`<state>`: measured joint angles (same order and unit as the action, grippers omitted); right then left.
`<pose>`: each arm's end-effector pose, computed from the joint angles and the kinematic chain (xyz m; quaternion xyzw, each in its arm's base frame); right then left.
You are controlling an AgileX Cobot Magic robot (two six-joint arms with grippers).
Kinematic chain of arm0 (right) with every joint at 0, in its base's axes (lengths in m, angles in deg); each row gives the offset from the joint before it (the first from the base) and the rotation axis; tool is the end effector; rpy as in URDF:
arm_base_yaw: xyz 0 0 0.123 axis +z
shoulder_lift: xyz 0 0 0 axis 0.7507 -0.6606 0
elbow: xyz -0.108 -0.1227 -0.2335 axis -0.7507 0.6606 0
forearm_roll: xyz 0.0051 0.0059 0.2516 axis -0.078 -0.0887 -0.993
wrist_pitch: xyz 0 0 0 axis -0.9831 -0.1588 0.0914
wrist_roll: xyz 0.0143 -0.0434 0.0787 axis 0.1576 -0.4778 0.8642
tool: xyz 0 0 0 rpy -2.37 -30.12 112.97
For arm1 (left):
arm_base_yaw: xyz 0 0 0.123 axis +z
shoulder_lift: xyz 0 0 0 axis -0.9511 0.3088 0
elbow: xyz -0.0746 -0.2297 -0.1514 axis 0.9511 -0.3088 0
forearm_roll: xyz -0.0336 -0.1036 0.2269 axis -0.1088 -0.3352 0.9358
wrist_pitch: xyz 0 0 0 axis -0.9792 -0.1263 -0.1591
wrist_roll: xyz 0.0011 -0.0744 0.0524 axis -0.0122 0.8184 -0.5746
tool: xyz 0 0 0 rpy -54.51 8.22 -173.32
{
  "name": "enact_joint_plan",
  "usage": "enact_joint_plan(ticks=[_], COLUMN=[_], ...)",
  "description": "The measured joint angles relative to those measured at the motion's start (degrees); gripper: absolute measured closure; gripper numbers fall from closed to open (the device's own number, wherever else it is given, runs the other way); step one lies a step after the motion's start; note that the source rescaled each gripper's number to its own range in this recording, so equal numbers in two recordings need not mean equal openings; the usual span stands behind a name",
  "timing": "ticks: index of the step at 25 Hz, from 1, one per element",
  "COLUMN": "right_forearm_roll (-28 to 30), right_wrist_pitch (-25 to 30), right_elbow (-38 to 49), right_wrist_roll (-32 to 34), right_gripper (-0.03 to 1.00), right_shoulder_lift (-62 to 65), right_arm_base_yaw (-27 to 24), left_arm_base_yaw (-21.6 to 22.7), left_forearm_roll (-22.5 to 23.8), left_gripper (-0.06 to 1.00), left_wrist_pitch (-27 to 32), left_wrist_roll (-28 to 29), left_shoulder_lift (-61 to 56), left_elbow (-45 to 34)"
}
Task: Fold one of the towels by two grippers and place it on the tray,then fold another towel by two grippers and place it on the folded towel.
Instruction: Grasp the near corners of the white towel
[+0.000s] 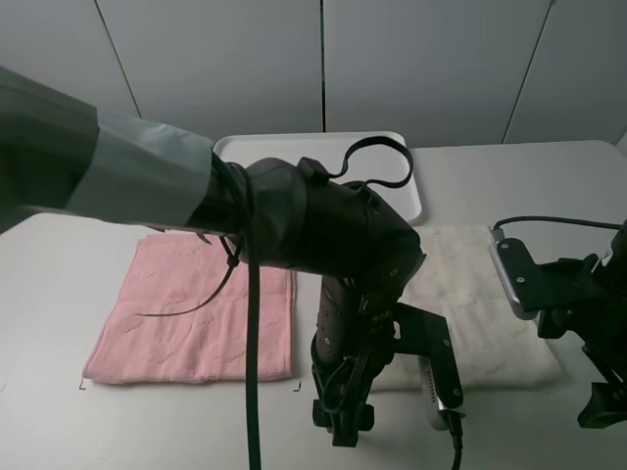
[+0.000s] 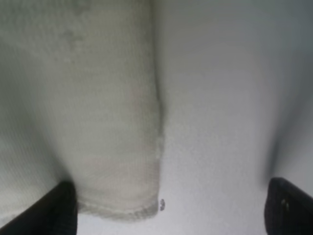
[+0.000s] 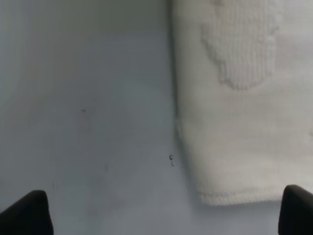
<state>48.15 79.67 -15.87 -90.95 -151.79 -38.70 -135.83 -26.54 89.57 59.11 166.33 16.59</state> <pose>0.1866 0.0358 0.1299 0.6700 -0.7387 -0.0519 0.0522 0.1780 -0.3612 0.0952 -0.7296 -0.6834 -0.0092 0.0231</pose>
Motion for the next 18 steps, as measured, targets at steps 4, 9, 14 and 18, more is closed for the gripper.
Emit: enact_joint_plan(ticks=[4,9,14,18], right_forearm_roll=[0.0,0.0,0.0,0.35], right_wrist_pitch=[-1.64,-6.25,-10.34,-10.34], right_elbow=[0.94,4.87,5.22,5.22], right_wrist_roll=[-2.25,-6.8,-7.21,-7.21], right_gripper=[-0.03,-0.03,-0.03,-0.03], right_shoulder_lift=[-0.37,-0.37,-0.37,-0.37], right_arm_base_yaw=[0.0,0.0,0.0,0.0], left_arm_base_yaw=[0.0,0.0,0.0,0.0], left_forearm_roll=[0.0,0.11,0.11,0.22], left_gripper=[-0.05,-0.05,-0.05,-0.05], left_wrist_pitch=[0.0,0.0,0.0,0.0], left_wrist_roll=[0.0,0.0,0.0,0.0], left_shoulder_lift=[0.0,0.0,0.0,0.0], left_elbow=[0.0,0.0,0.0,0.0])
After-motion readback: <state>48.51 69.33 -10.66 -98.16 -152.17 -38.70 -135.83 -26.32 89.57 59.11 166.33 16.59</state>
